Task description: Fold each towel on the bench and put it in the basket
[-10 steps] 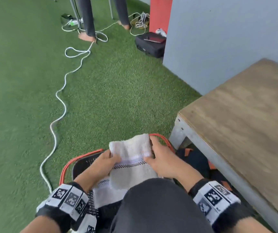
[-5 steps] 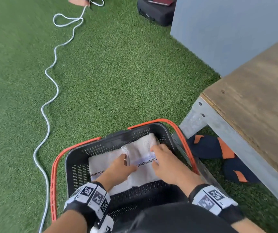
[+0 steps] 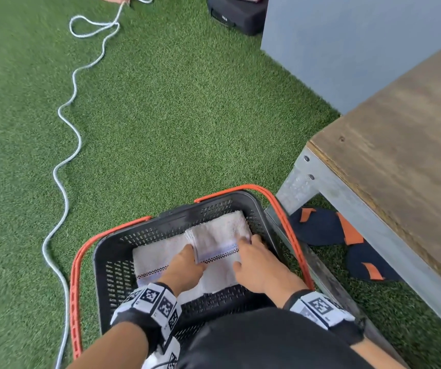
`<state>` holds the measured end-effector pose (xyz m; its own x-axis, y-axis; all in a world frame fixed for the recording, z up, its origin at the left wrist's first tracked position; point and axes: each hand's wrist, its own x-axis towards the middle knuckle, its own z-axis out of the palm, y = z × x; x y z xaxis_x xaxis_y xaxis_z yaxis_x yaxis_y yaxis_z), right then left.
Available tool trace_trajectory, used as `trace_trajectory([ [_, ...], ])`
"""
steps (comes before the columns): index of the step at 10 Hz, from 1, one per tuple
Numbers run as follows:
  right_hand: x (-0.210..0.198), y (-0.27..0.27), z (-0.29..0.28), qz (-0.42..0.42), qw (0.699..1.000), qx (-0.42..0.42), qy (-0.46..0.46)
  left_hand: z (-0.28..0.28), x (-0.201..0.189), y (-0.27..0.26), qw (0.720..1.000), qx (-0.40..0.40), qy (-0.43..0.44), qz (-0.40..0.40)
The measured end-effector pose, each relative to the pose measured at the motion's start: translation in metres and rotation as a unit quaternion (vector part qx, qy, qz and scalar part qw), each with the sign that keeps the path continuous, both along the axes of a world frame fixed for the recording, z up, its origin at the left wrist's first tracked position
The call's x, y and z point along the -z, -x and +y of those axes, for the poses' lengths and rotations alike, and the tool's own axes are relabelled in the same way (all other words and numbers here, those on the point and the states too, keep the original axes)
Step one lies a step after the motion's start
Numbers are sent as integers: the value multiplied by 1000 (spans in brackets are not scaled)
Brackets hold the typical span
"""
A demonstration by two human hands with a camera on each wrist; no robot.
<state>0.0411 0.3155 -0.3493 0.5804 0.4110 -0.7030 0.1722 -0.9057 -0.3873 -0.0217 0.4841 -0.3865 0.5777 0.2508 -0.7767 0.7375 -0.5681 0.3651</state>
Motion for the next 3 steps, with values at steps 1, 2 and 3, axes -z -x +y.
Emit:
trace_trajectory([
  [1, -5, 0, -5, 24, 1000, 6, -13, -6, -6, -3, 999, -2, -47, 5],
  [2, -11, -8, -10, 31, 998, 24, -46, -8, -22, -8, 995, -22, -95, -14],
  [3, -31, -17, -15, 14, 996, 39, -74, -2, -40, -11, 992, -17, -101, -69],
])
